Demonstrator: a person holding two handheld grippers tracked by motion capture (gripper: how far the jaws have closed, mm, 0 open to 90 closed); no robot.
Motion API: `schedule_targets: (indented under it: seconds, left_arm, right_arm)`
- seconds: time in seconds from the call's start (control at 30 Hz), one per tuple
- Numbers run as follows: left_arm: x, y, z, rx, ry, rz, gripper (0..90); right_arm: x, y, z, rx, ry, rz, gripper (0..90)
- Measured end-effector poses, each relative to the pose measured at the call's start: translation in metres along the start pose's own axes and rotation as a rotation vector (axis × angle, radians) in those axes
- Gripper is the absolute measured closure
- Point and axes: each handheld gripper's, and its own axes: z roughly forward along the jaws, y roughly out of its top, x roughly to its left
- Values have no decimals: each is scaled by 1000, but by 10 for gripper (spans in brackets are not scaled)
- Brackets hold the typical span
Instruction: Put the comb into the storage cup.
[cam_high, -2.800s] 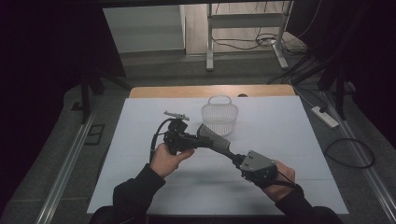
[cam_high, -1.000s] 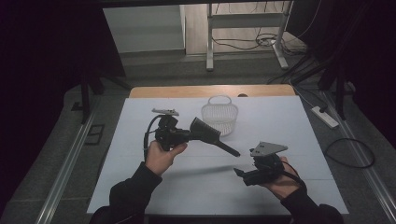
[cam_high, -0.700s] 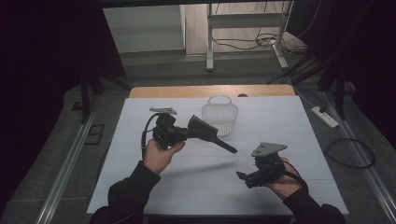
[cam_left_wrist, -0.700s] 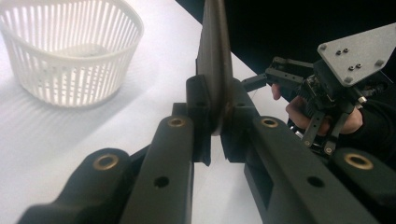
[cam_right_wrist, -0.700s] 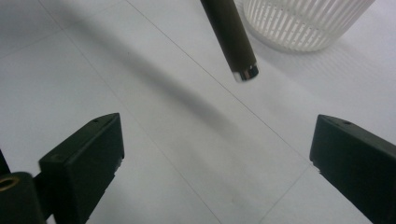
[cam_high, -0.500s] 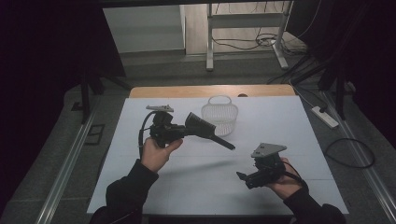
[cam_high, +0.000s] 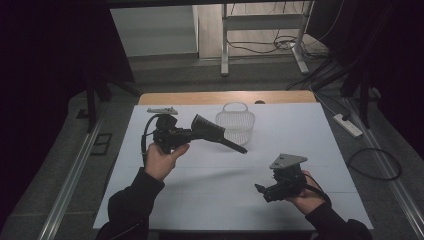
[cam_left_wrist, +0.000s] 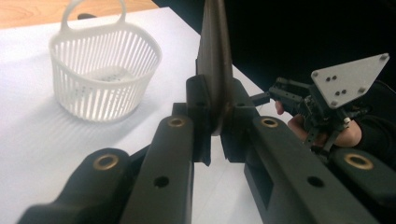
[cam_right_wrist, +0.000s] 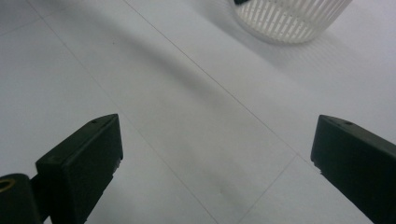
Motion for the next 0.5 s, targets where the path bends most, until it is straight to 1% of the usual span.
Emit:
schedule_targets:
  seconds: [0.13, 0.27, 0.5]
  left_arm:
    - [1, 3, -4, -6, 6, -3, 829]
    - [3, 7, -9, -11, 15, -5, 828]
    - [8, 15, -16, -22, 33, -15, 828]
  right_arm:
    - [-1, -2, -1, 7, 6, 5, 18]
    - [-3, -5, -3, -1, 12, 14, 9]
    - [-9, -11, -8, -5, 23, 60, 0]
